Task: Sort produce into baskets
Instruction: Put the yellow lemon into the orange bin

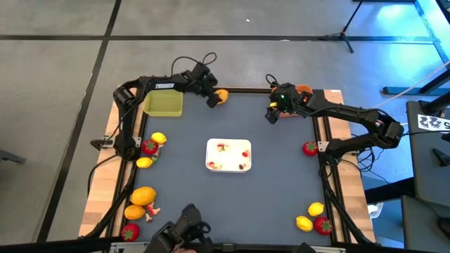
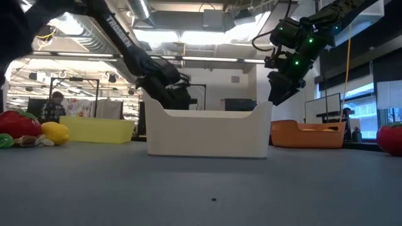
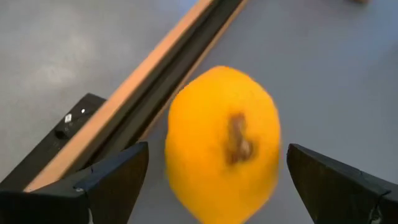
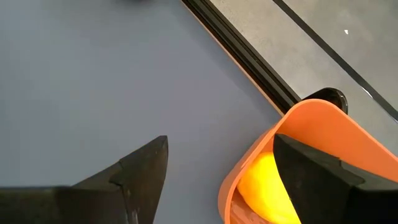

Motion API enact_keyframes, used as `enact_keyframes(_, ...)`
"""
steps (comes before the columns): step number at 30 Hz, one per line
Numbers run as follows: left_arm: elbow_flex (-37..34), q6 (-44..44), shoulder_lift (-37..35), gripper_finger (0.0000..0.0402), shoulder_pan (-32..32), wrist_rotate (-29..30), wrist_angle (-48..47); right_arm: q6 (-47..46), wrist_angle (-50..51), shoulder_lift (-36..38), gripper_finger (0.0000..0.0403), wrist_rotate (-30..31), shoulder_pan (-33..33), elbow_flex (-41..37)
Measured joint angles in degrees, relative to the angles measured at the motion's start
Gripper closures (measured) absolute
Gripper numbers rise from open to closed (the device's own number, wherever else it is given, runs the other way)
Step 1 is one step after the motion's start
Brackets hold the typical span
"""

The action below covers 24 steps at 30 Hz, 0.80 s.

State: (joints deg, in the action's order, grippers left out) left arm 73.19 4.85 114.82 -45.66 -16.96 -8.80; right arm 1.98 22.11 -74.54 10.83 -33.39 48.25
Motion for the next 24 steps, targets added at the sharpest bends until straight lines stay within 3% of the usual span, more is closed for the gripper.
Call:
enact_keyframes(10,0.0,1.6,2.2,0.0037,1.2,2.4,-1.8,0.0,0.0,0.0,0.0116,-0.2,0.0,0.0)
enact_keyframes(20,0.0,3.2,0.3,0.0164,1.3,3.3,-2.6,-0.1,0.0,0.0,0.0116,-1.5,0.0,0.0)
enact_keyframes(24,0.0,3.2,-2.1,0.0187,1.6,3.3,-2.7,-0.2,0.0,0.0,0.0116,-1.5,0.0,0.0)
